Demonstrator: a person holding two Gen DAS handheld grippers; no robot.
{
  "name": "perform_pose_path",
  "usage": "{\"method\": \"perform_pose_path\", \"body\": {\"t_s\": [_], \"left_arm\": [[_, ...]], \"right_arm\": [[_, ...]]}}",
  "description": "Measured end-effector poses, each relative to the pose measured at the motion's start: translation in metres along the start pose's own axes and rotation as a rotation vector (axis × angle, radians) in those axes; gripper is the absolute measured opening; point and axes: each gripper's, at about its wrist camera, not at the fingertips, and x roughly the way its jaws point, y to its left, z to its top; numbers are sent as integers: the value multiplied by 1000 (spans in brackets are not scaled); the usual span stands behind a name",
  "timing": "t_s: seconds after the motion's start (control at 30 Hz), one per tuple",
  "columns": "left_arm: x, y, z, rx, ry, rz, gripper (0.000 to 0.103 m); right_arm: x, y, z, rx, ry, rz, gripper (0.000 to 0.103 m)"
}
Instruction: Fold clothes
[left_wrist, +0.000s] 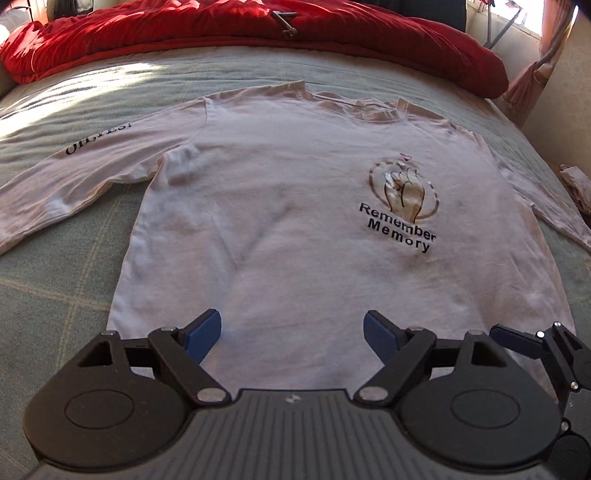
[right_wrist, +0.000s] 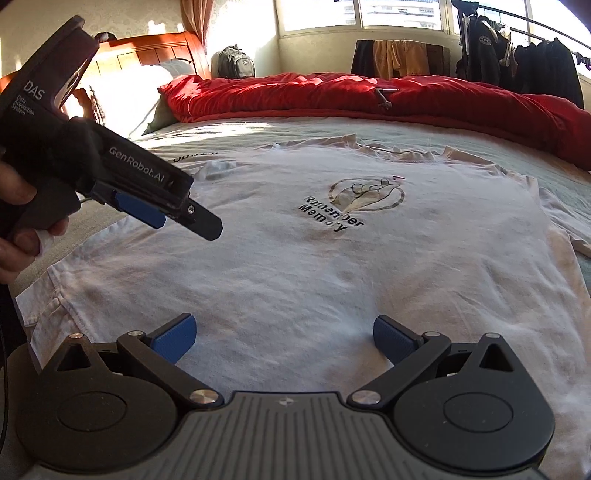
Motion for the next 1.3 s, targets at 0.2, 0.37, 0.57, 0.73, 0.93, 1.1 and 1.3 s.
{"method": "perform_pose_path", "body": {"t_s": [0.2, 0.37, 0.57, 0.73, 0.93, 1.1, 1.3], "left_arm": [[-20, -6, -45, 25, -51, 57, 91], [-37, -14, -81, 44, -99, 111, 93], [-50, -28, -97, 47, -152, 154, 94], [-60, -40, -100, 49, -205, 163, 94], [-64, -59, -103, 106, -242, 142, 94], [-49, -70, -109, 124, -207, 98, 94], [-44, -67, -117, 117, -199, 82, 95]], "right_arm": [[-6, -4, 3, 45, 10, 14, 103], [-15, -9, 6, 84, 1, 33, 103], [-30, -24, 14, 81, -112, -17, 103], [-22, -45, 7, 117, -78, -90, 103], [-19, -57, -11, 101, -23, -135, 103], [-28, -51, -27, 45, -9, -161, 103], [-39, -47, -36, 55, -7, -184, 103]]}}
